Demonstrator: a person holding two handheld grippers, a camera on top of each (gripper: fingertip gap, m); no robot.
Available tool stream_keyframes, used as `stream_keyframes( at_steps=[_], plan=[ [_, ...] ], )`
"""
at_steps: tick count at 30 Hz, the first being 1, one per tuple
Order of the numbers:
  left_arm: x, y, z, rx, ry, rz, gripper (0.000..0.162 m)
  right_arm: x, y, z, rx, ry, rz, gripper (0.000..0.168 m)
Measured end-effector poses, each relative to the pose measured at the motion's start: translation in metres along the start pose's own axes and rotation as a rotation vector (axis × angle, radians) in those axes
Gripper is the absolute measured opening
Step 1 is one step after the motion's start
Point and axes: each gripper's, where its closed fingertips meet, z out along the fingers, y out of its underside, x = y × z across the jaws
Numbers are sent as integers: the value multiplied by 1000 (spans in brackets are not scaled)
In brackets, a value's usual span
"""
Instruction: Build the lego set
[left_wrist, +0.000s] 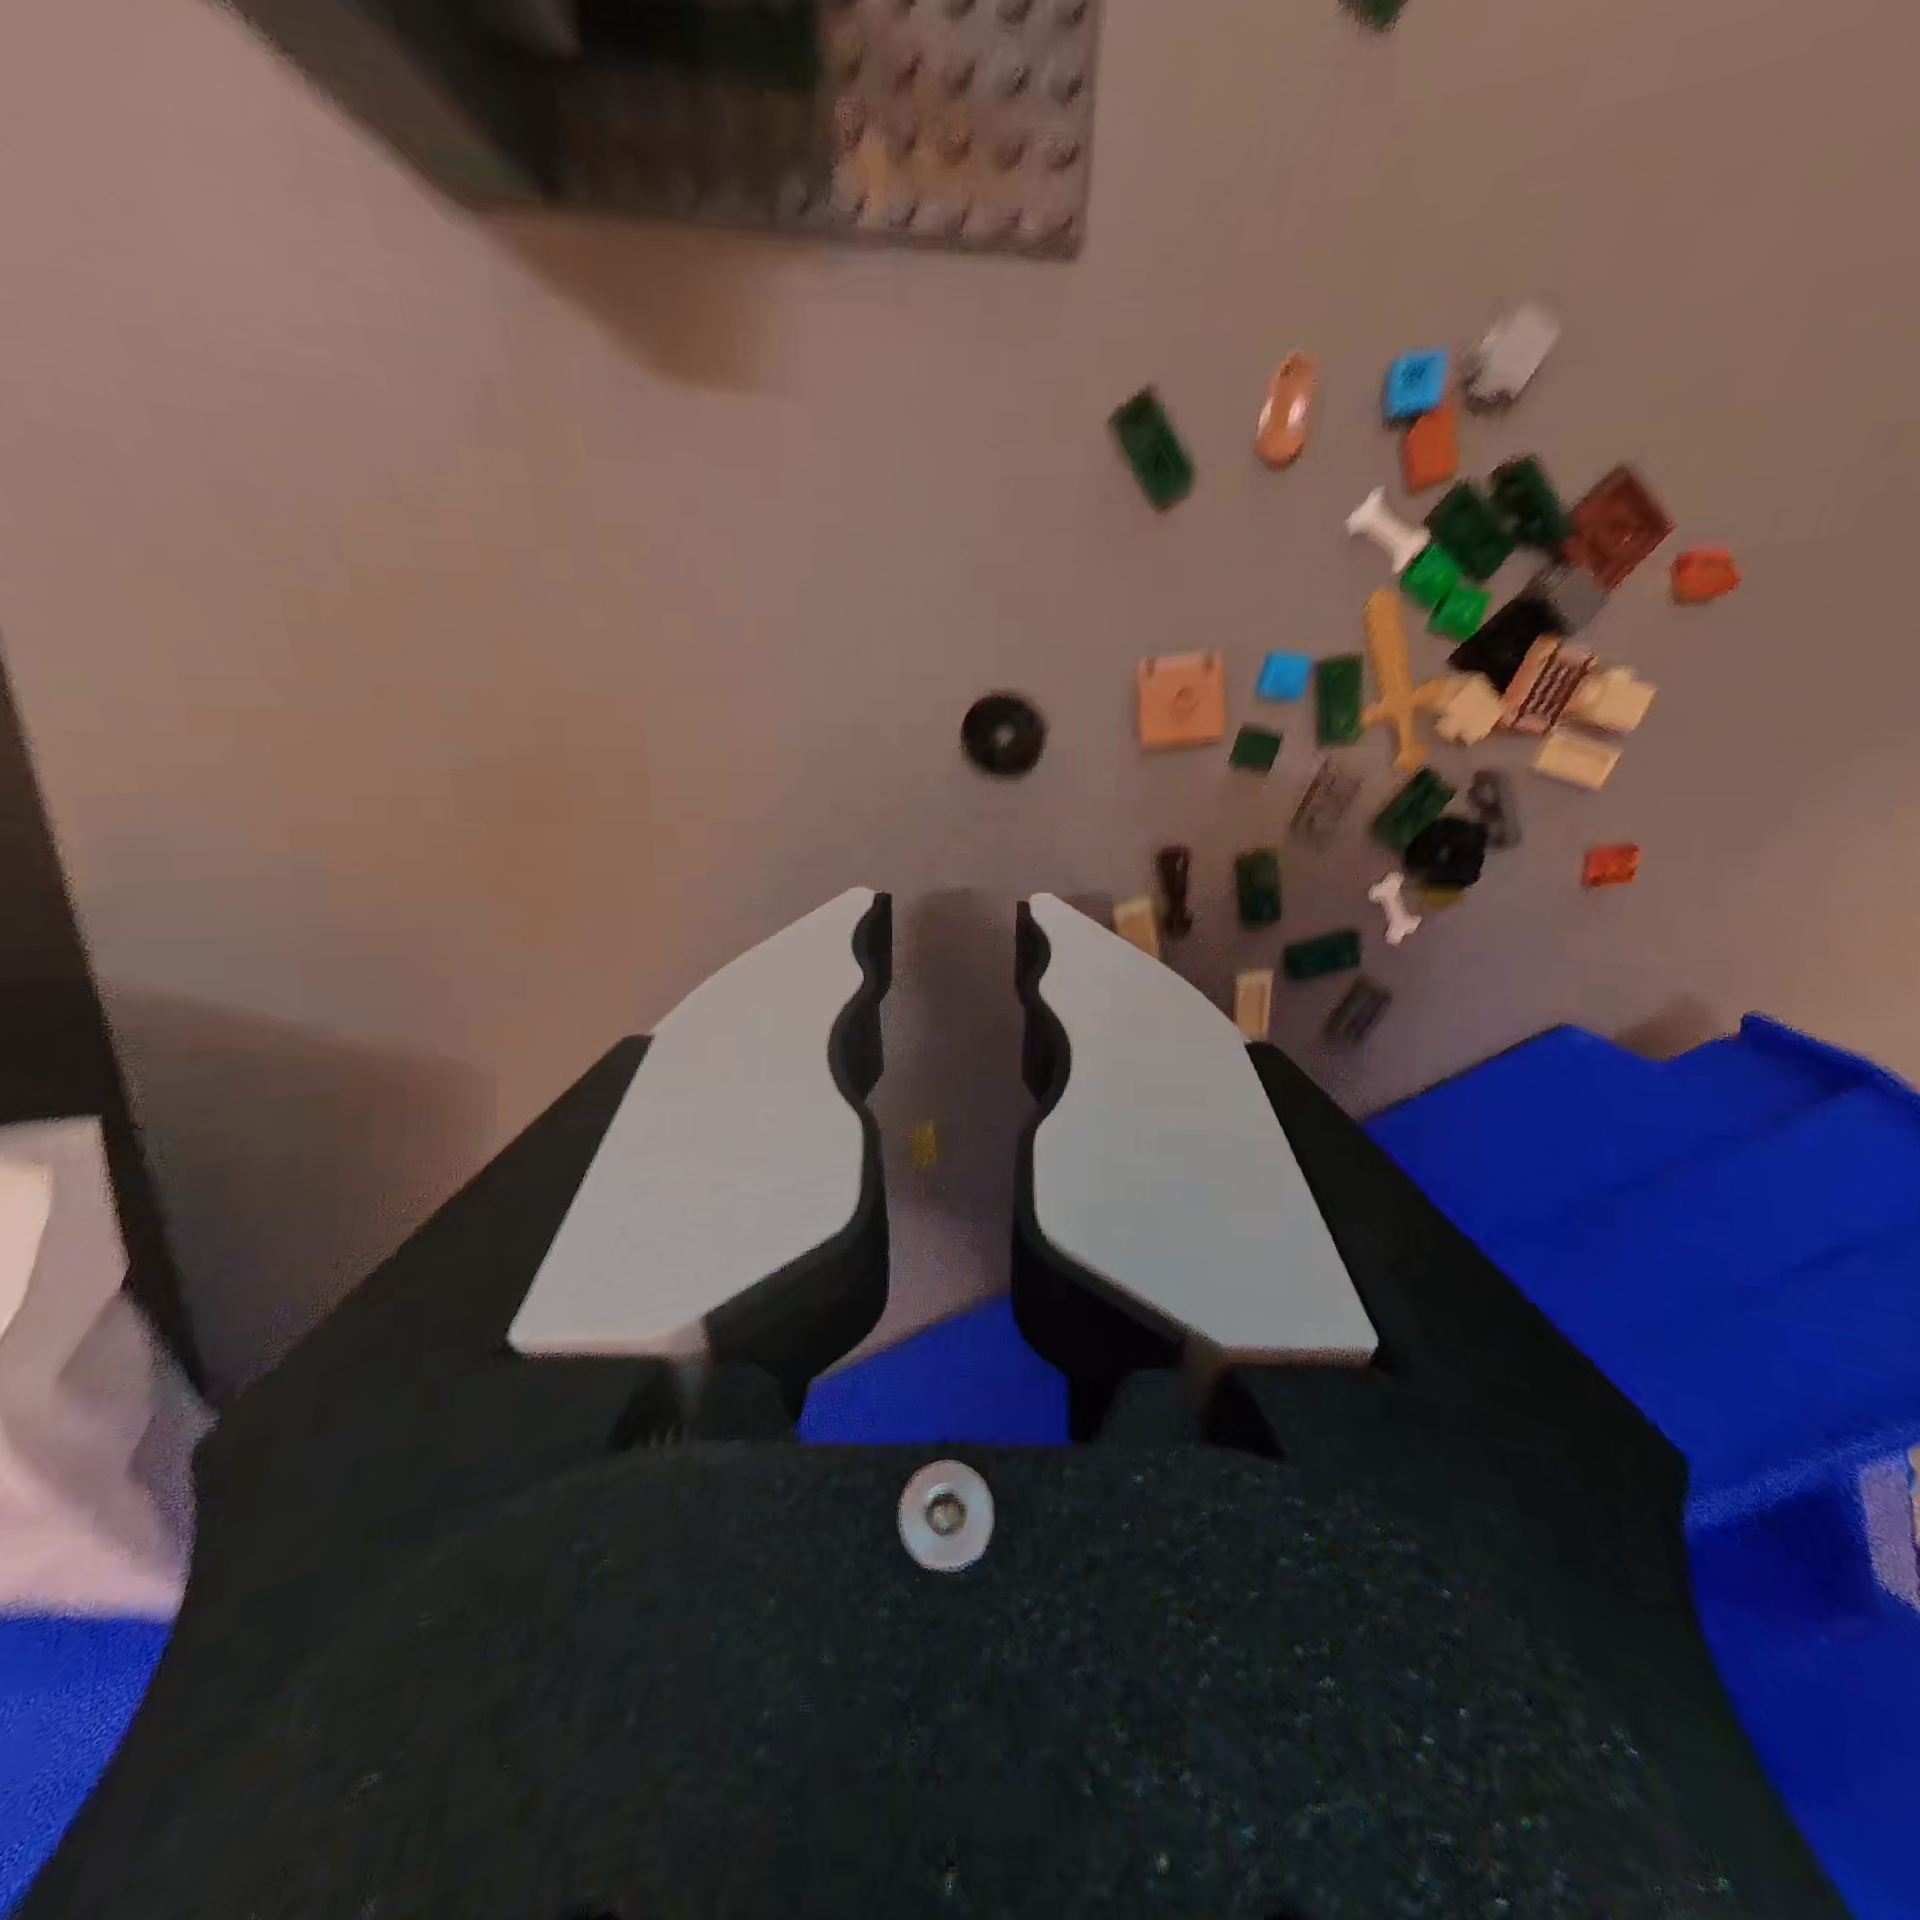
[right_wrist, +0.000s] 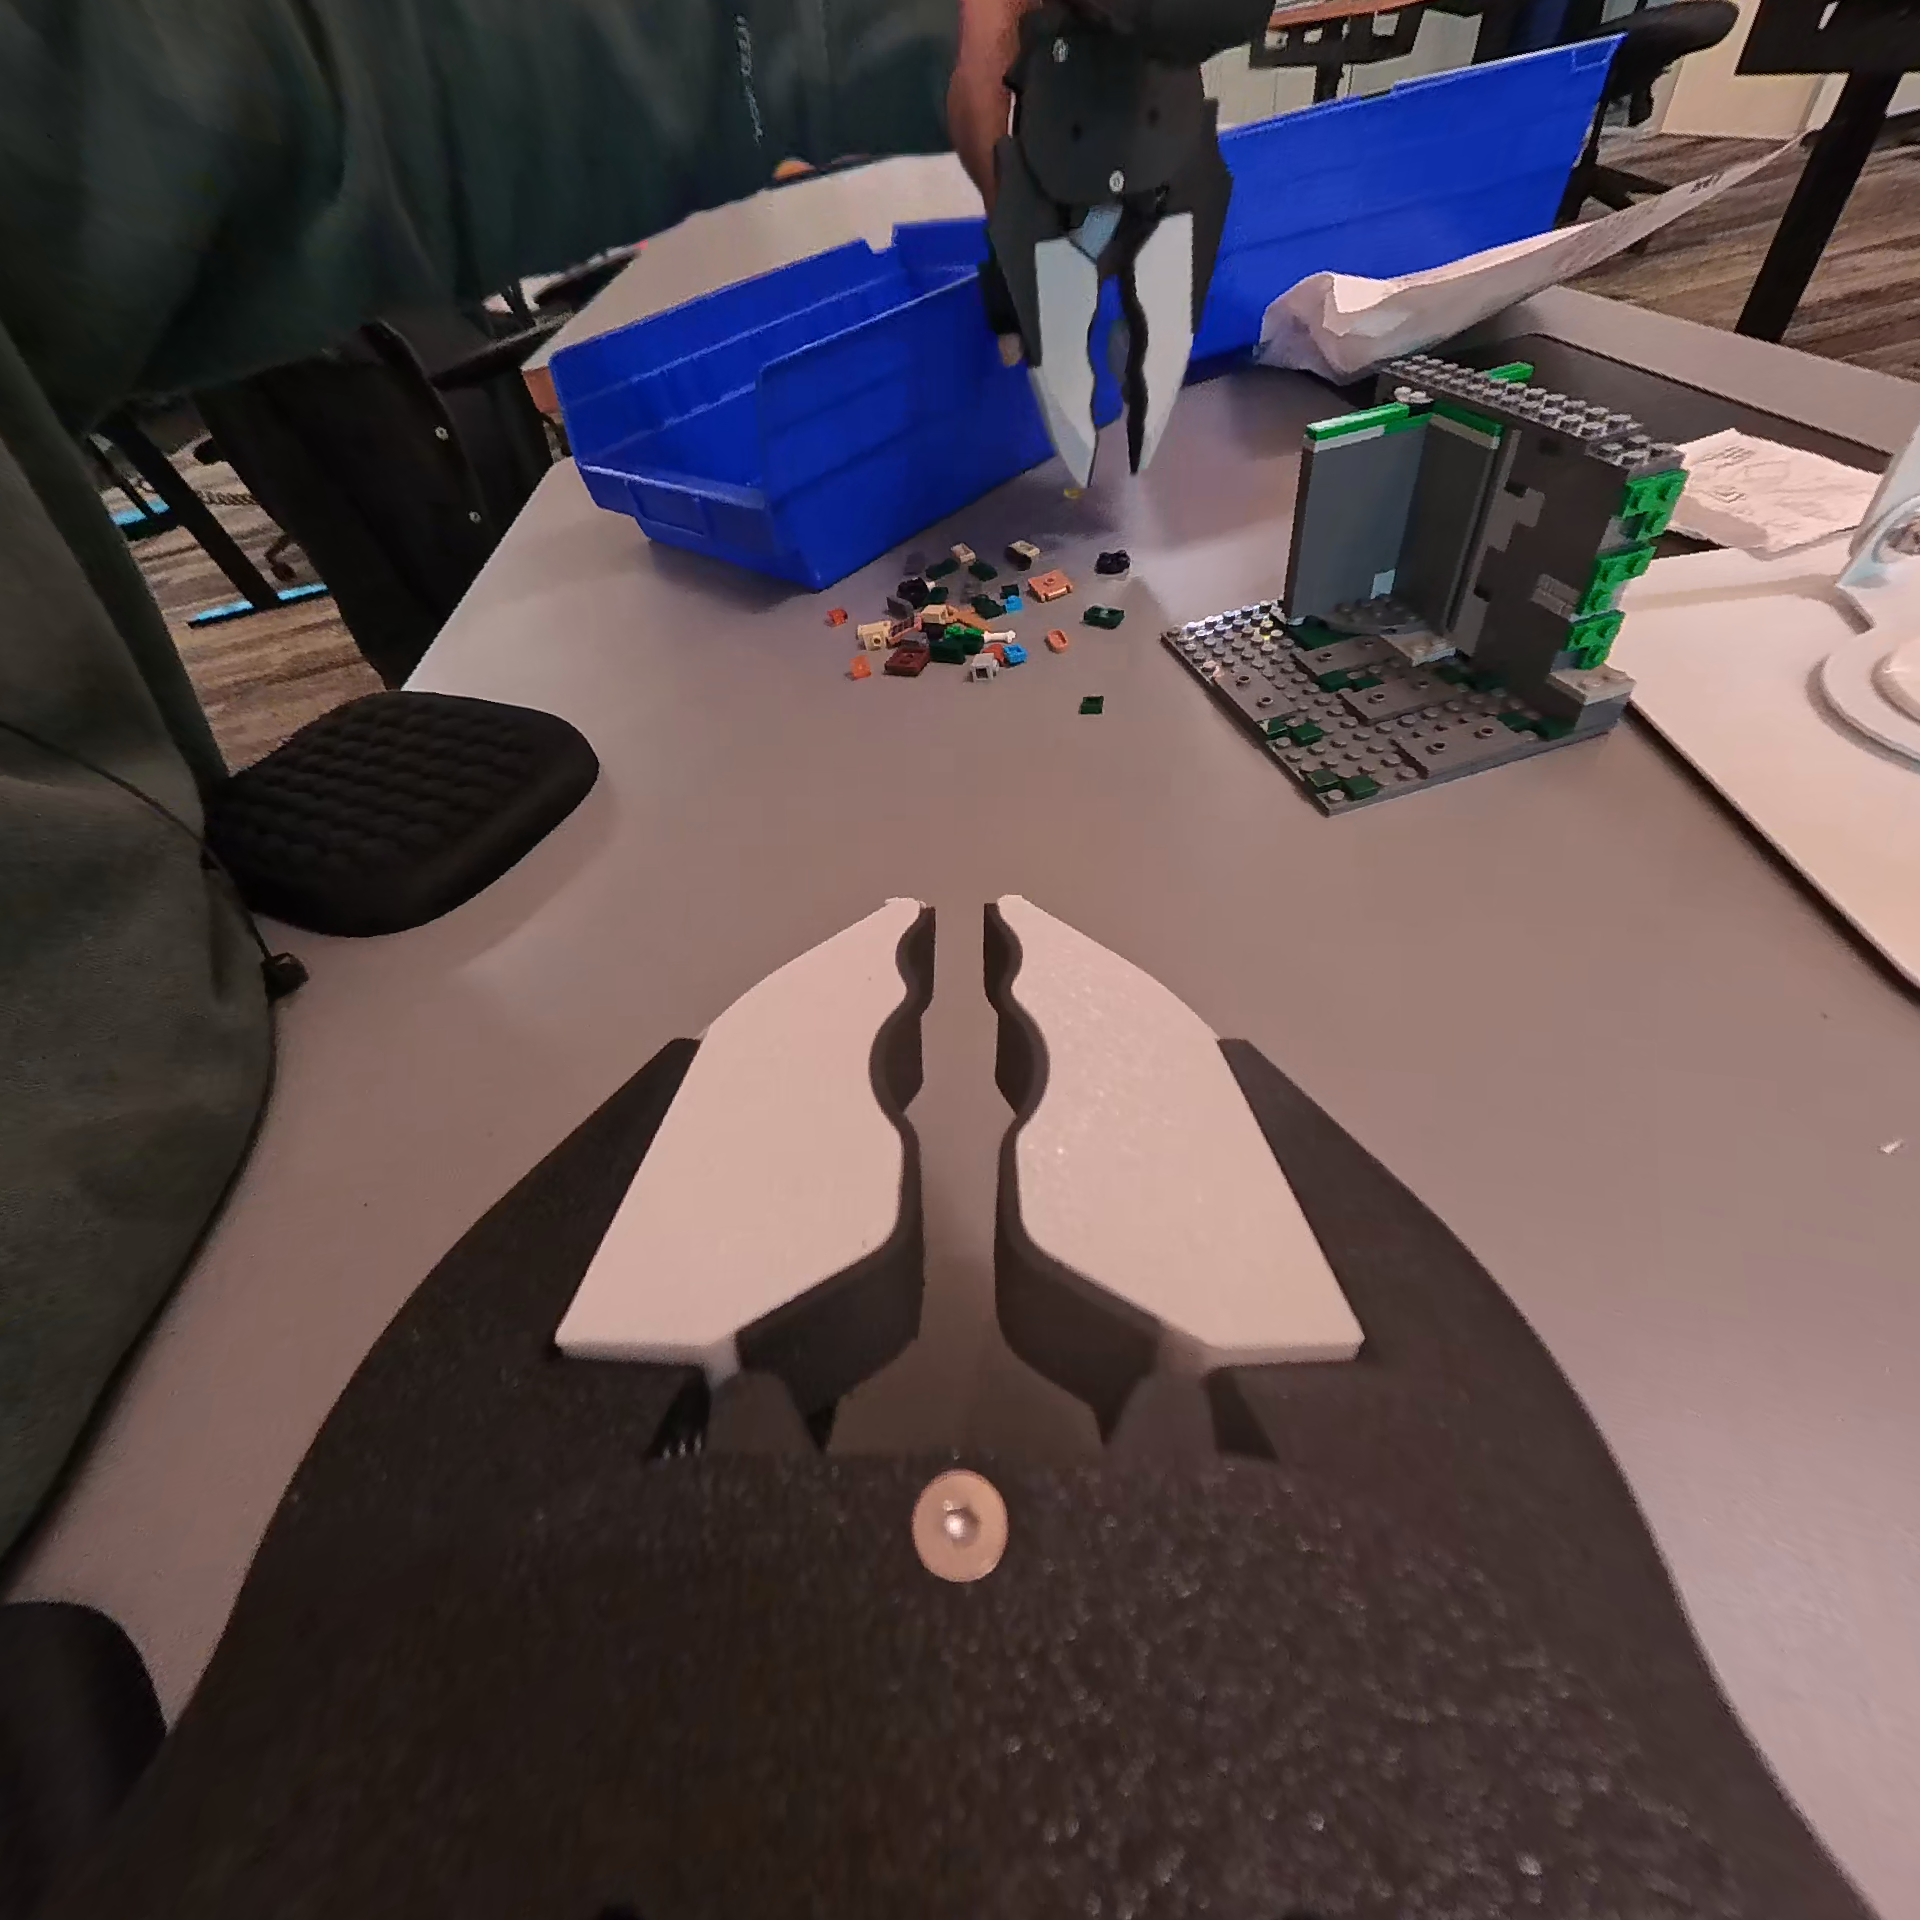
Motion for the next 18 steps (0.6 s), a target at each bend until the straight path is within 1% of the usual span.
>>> stream_keyframes(
  at_steps=[3, 7, 10, 18],
  plan=[
    [-10, 29, -10, -129, -56, -20, 23, -1, 0, 0, 3, -4, 5, 8],
    [-10, 64, -7, -299, -56, -29, 23, -2, 0, 1, -1, -8, 1, 8],
    [-7, 73, -2, -350, -36, -37, 22, -4, 0, 1, -2, -10, -4, 8],
    [-9, 80, 6, -469, -21, -14, 22, -2, 1, 0, -2, -10, 1, 8]
  ],
)
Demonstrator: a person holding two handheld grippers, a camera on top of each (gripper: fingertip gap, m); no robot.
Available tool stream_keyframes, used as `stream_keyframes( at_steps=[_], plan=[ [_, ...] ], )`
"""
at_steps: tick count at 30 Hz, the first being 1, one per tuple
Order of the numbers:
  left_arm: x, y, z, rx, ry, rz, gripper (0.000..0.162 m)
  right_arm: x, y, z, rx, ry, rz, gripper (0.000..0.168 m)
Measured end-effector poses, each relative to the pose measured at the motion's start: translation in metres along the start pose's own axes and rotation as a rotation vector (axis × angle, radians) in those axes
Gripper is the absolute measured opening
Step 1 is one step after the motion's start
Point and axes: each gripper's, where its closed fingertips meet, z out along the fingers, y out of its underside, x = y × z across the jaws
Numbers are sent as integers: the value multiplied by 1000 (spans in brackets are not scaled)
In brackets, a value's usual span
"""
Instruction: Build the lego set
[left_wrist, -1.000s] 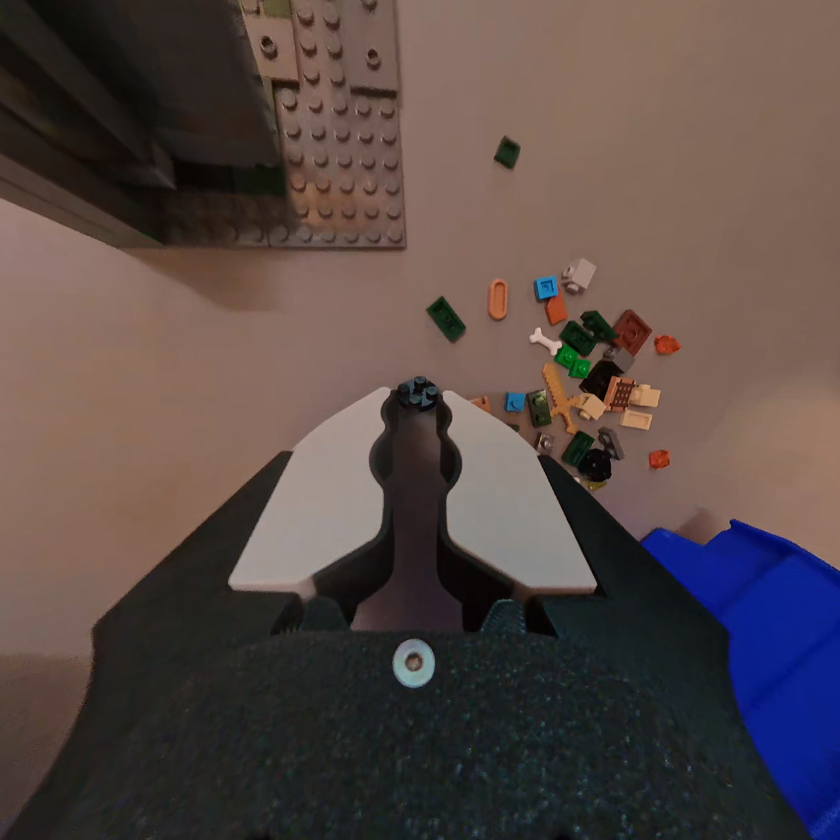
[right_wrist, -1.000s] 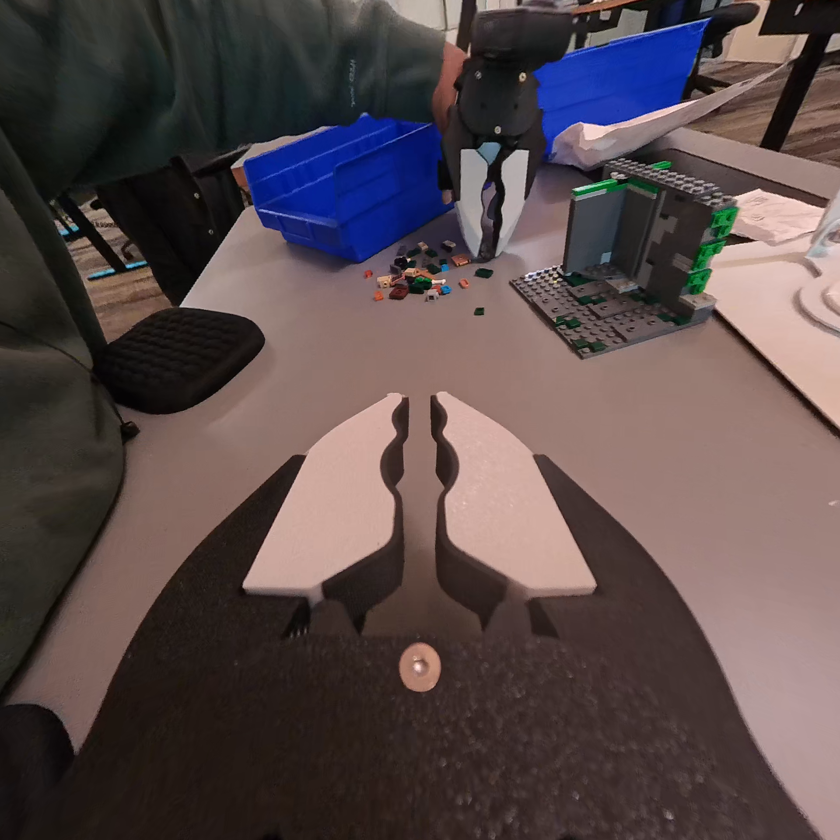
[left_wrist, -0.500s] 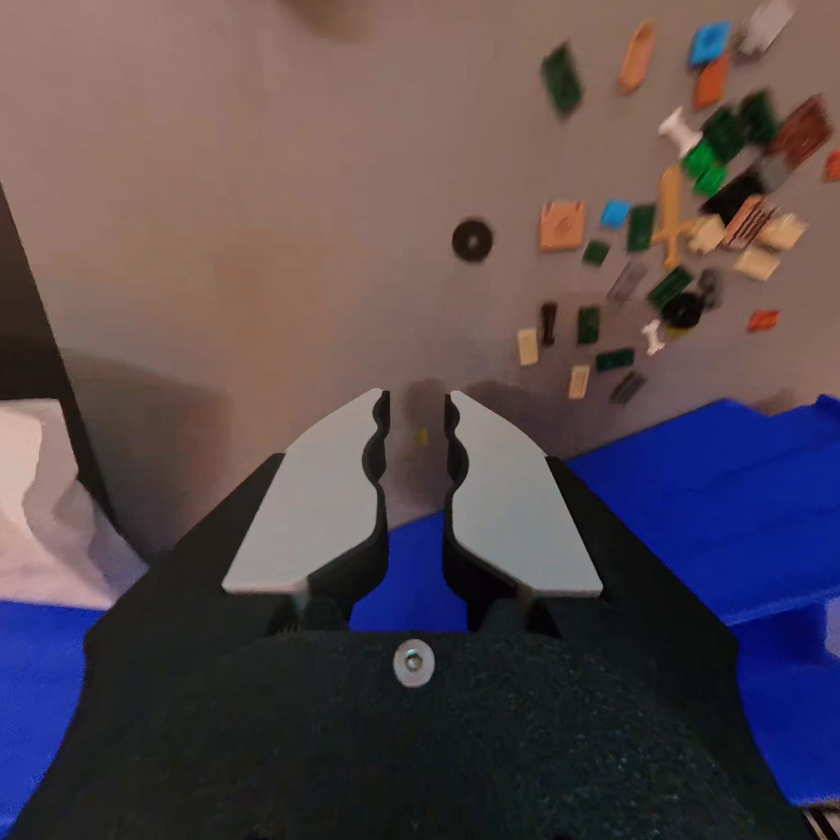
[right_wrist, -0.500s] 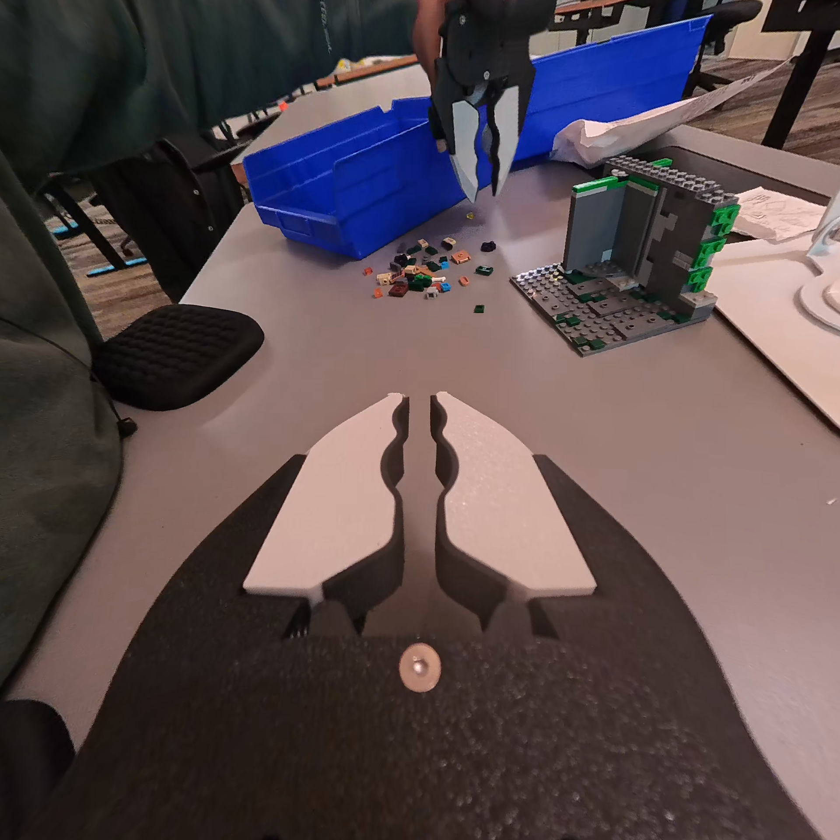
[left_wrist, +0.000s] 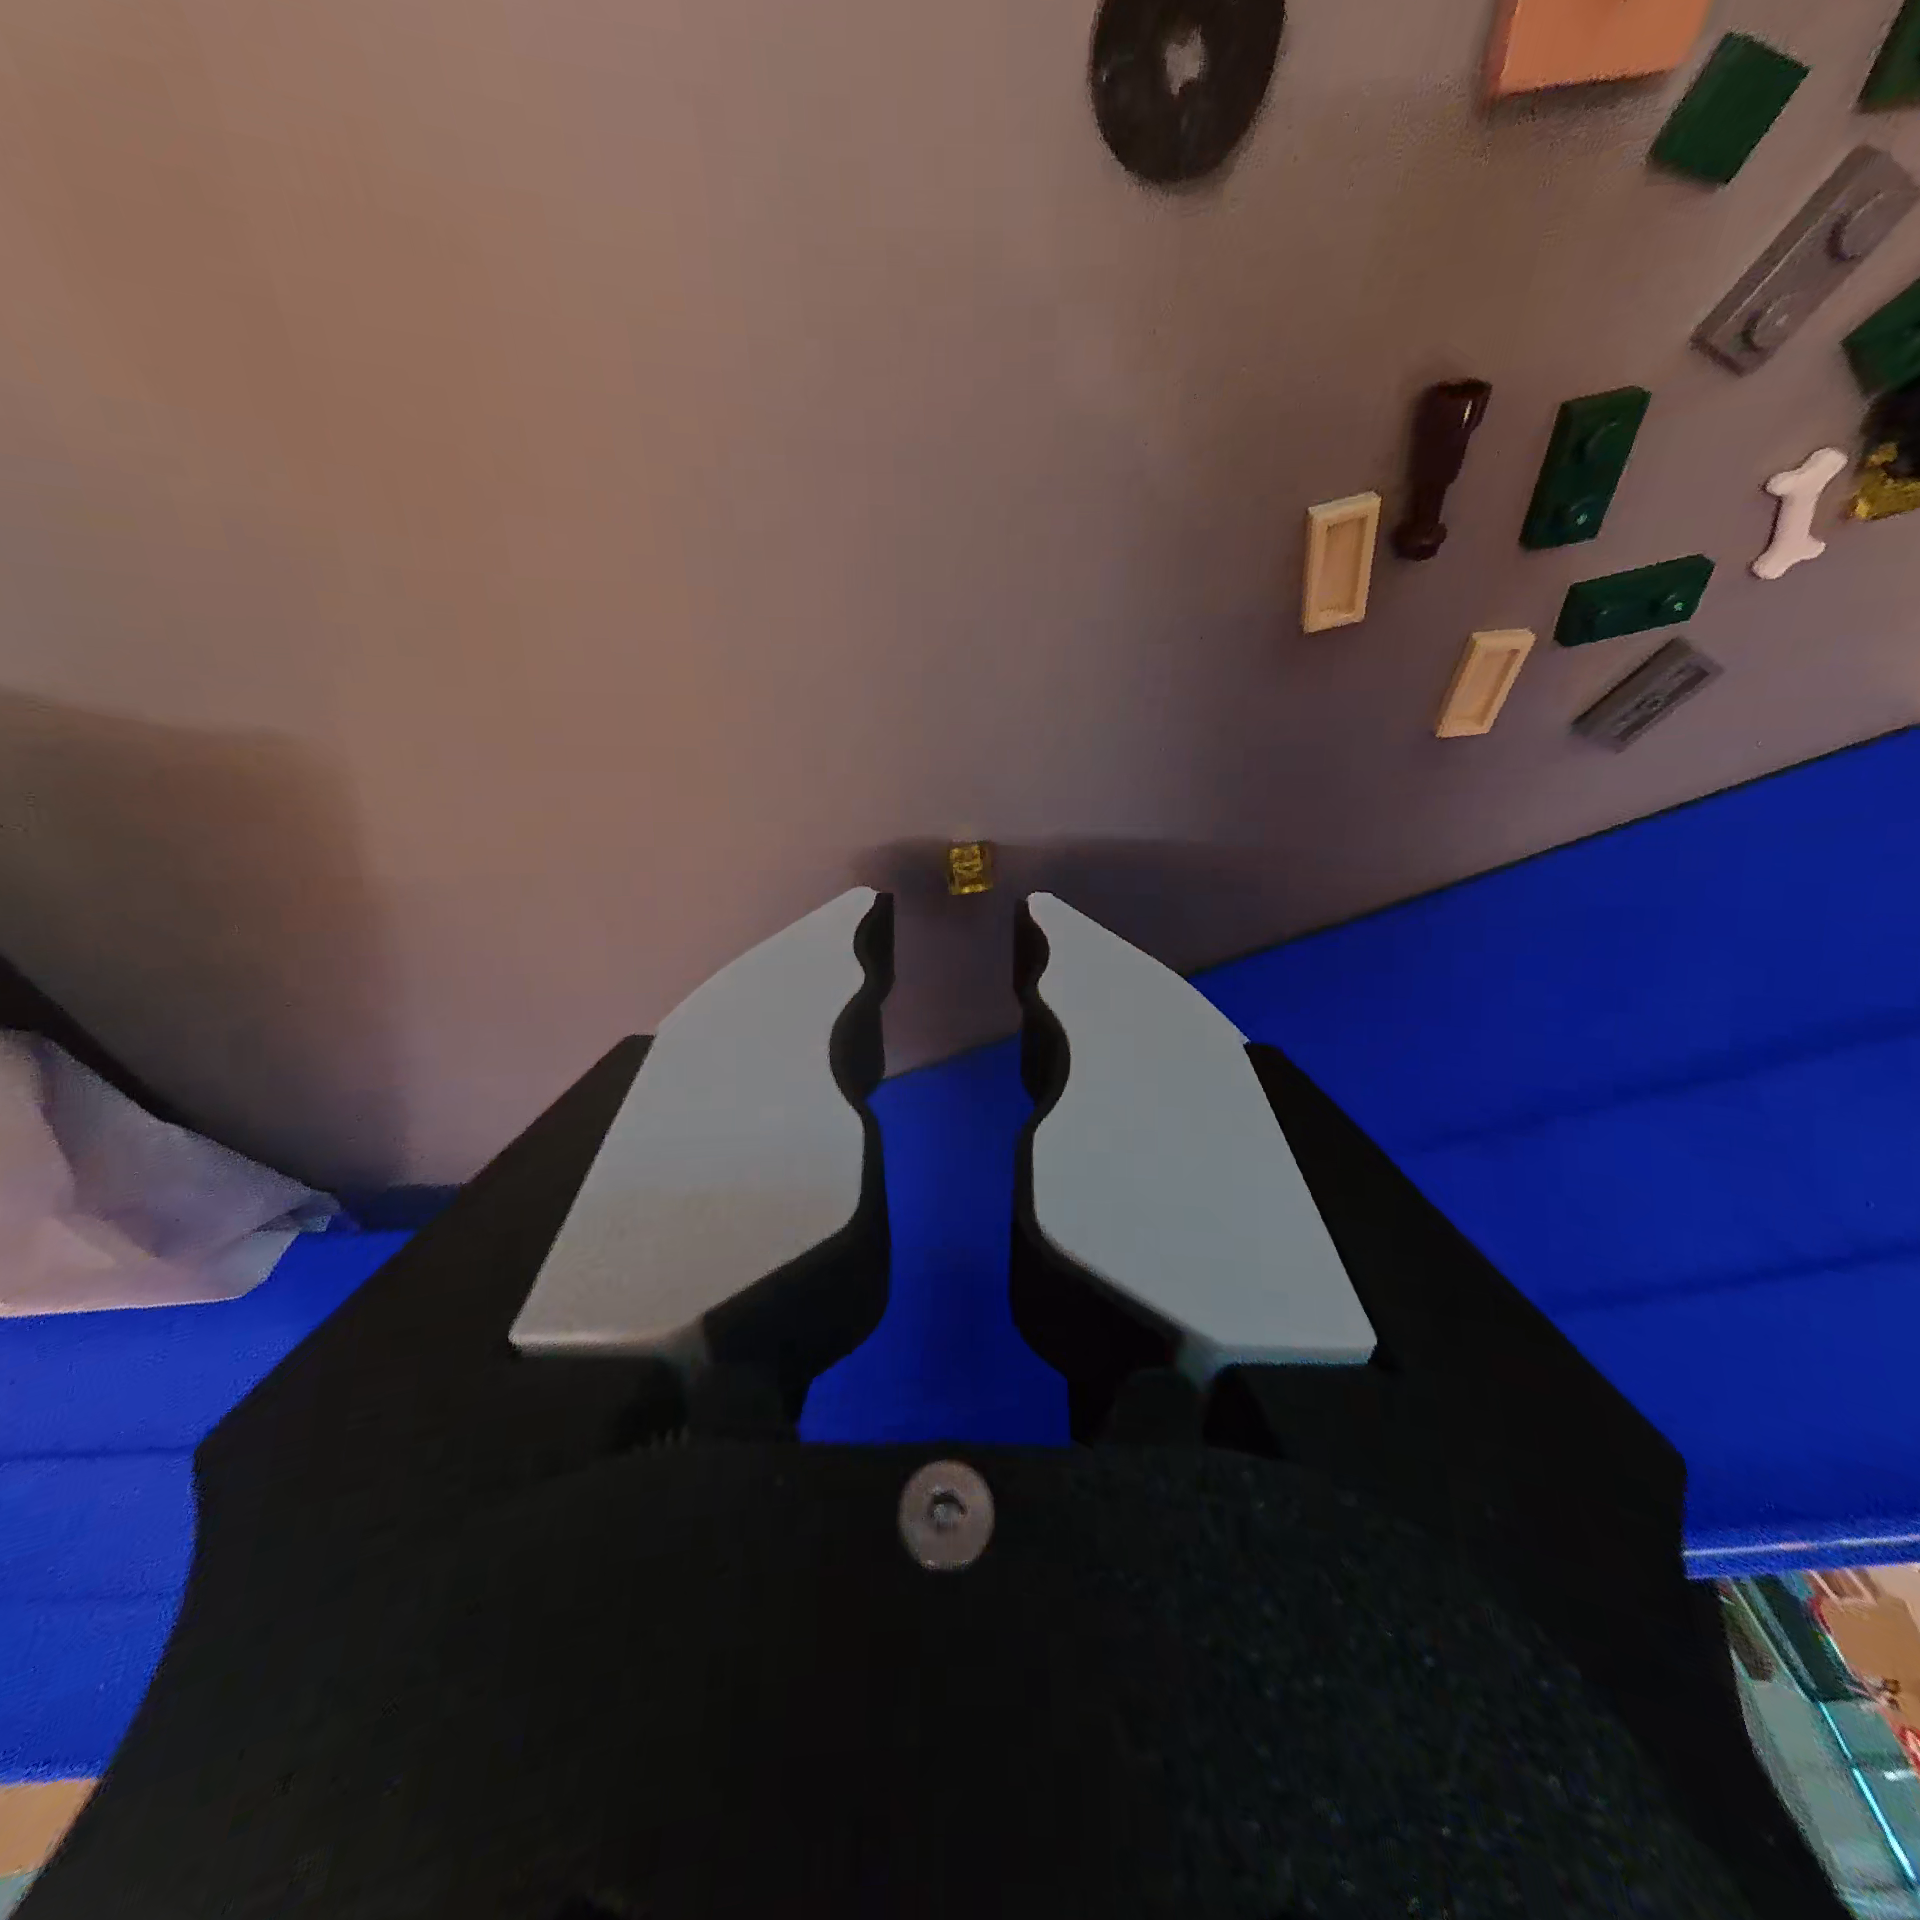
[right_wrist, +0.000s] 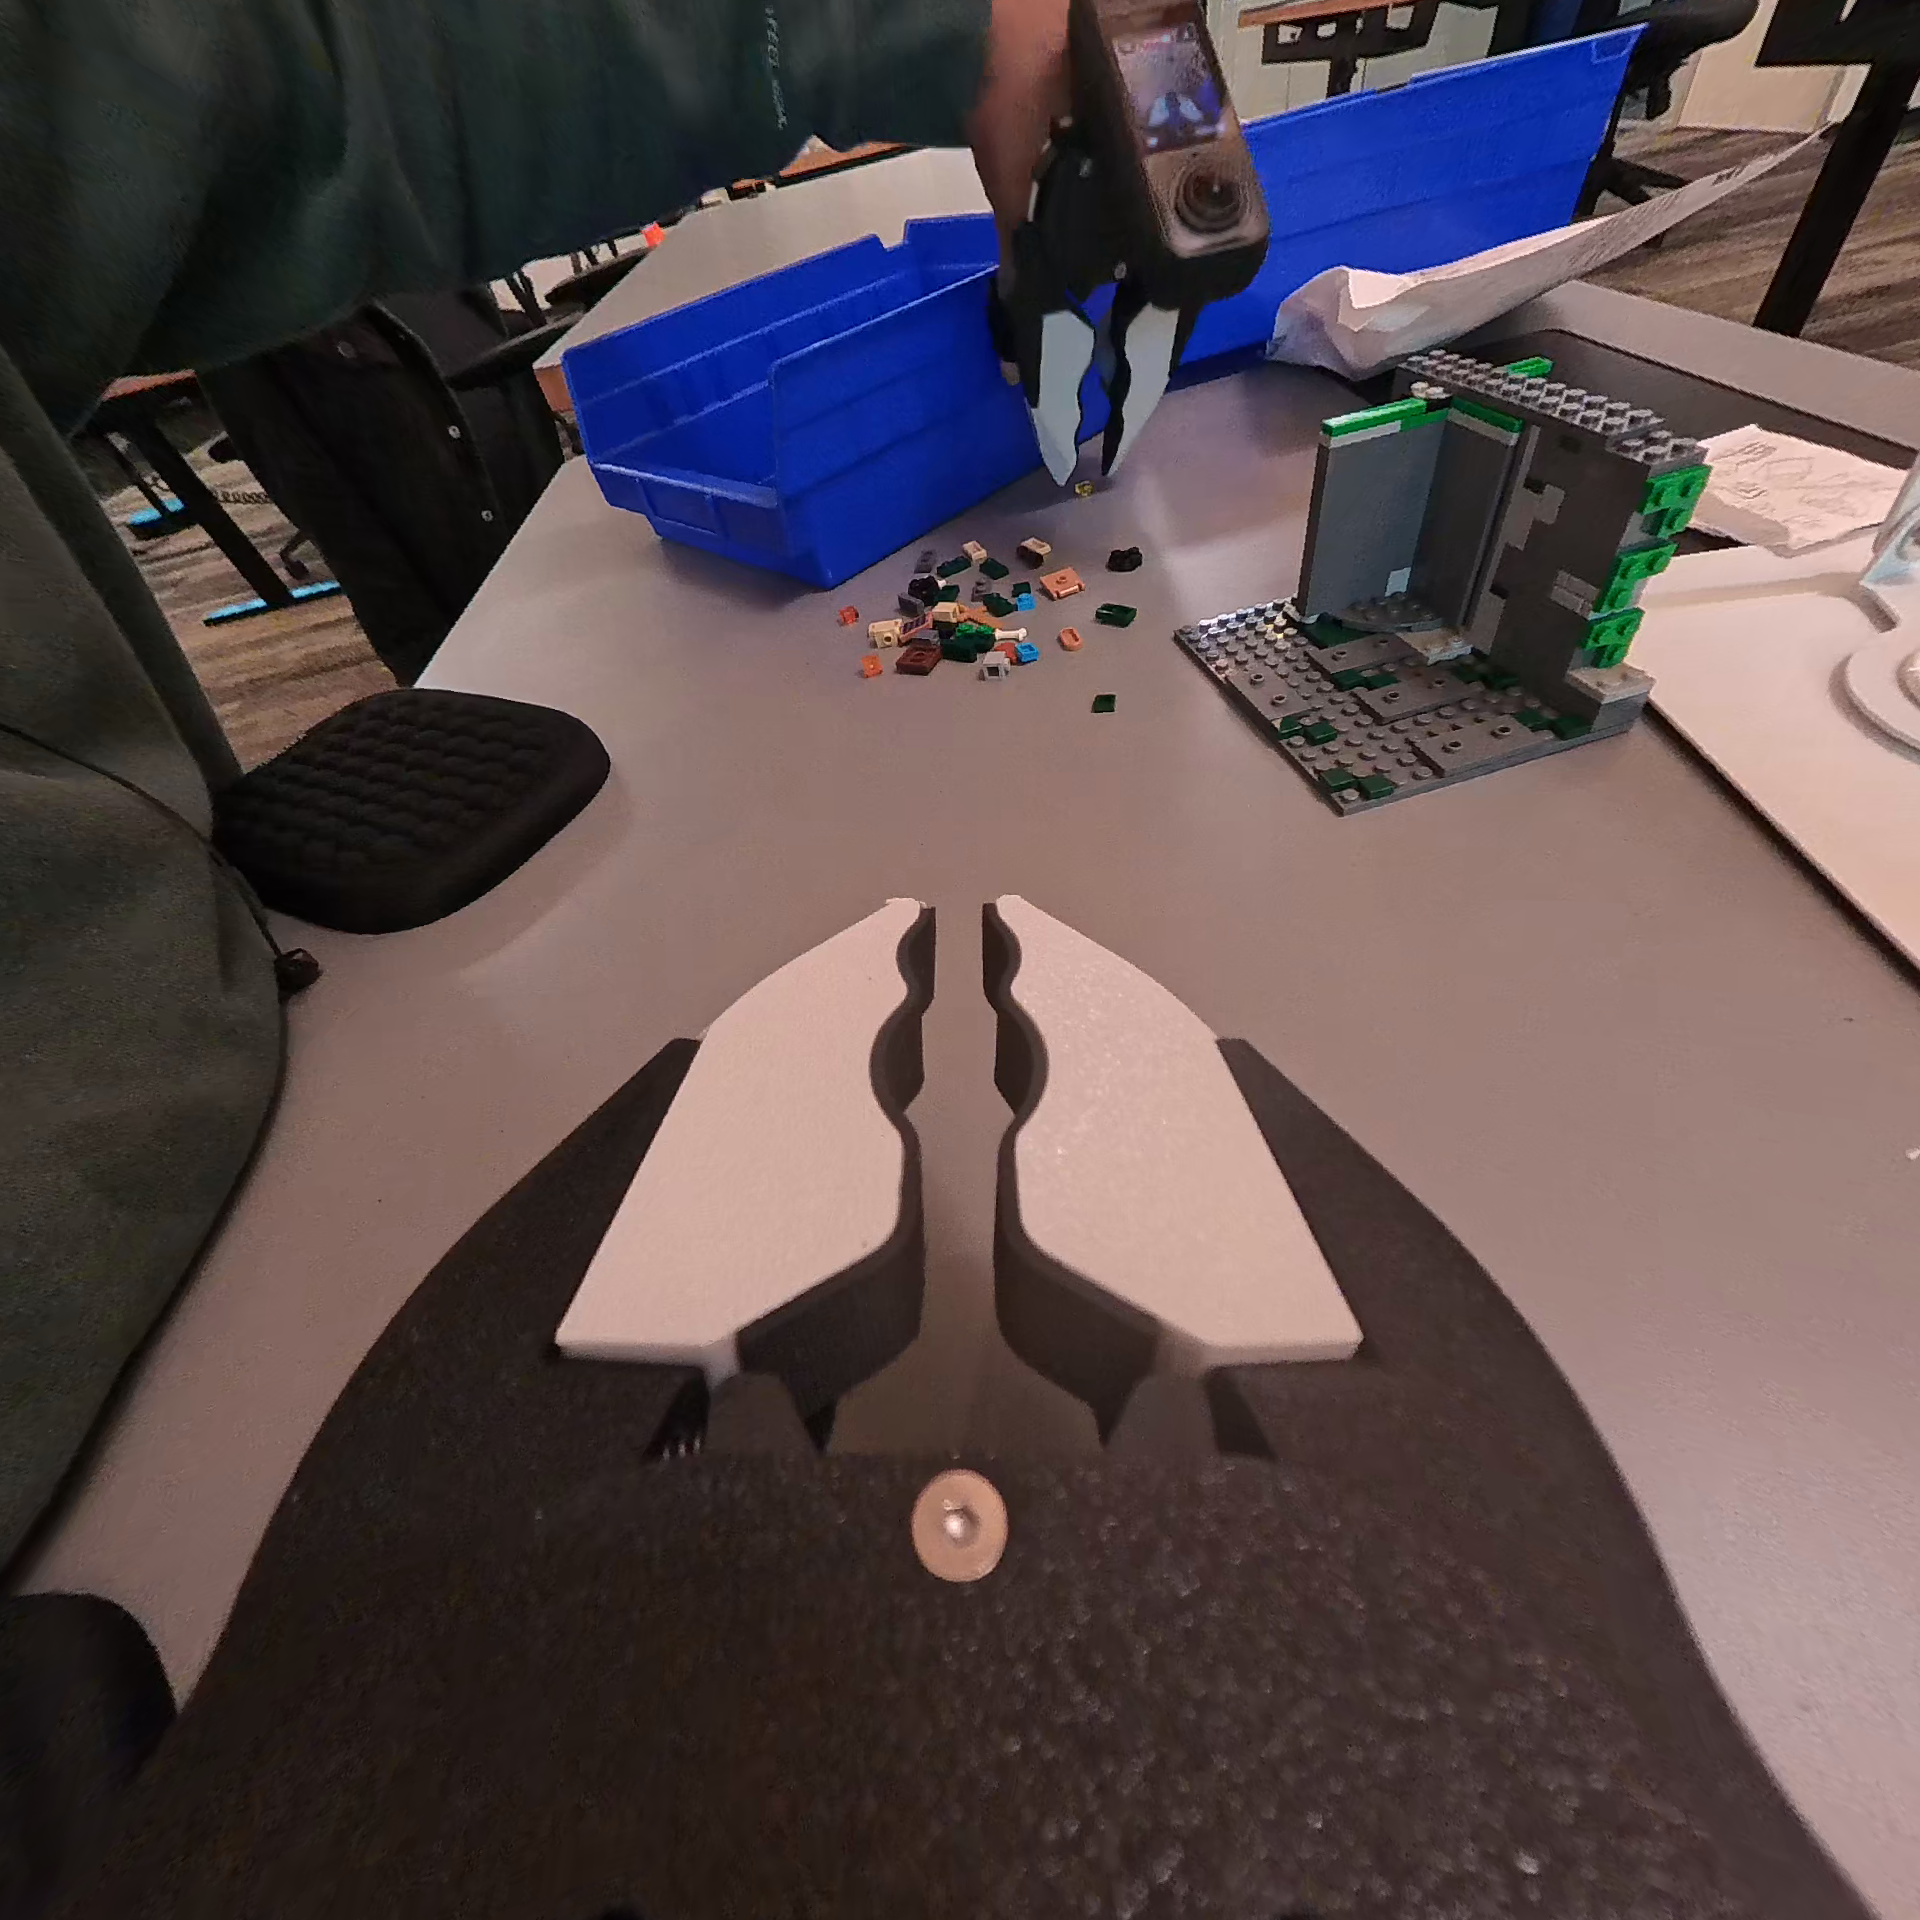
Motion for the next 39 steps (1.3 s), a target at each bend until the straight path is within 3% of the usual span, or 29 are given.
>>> stream_keyframes(
  at_steps=[10, 16, 26, 29, 31, 39],
  plan=[
    [-4, -1, 5, -56, -18, -11, 7, 2, 0, -3, 1, 6, 1, 8],
    [-1, -16, -1, -6, -12, -4, 0, 3, 0, -3, 2, 11, -2, 8],
    [25, -69, -27, 195, 11, 84, 0, 1, 2, -4, -7, 11, -10, 7],
    [29, -71, -26, 185, 6, 99, 0, 1, 1, -4, -7, 11, -11, 7],
    [32, -74, -27, 203, 14, 100, 9, 1, 2, -4, -7, 11, -11, 7],
    [38, -77, -41, 272, -27, 84, 11, 1, 2, -4, -9, 10, -11, 7]
  ],
)
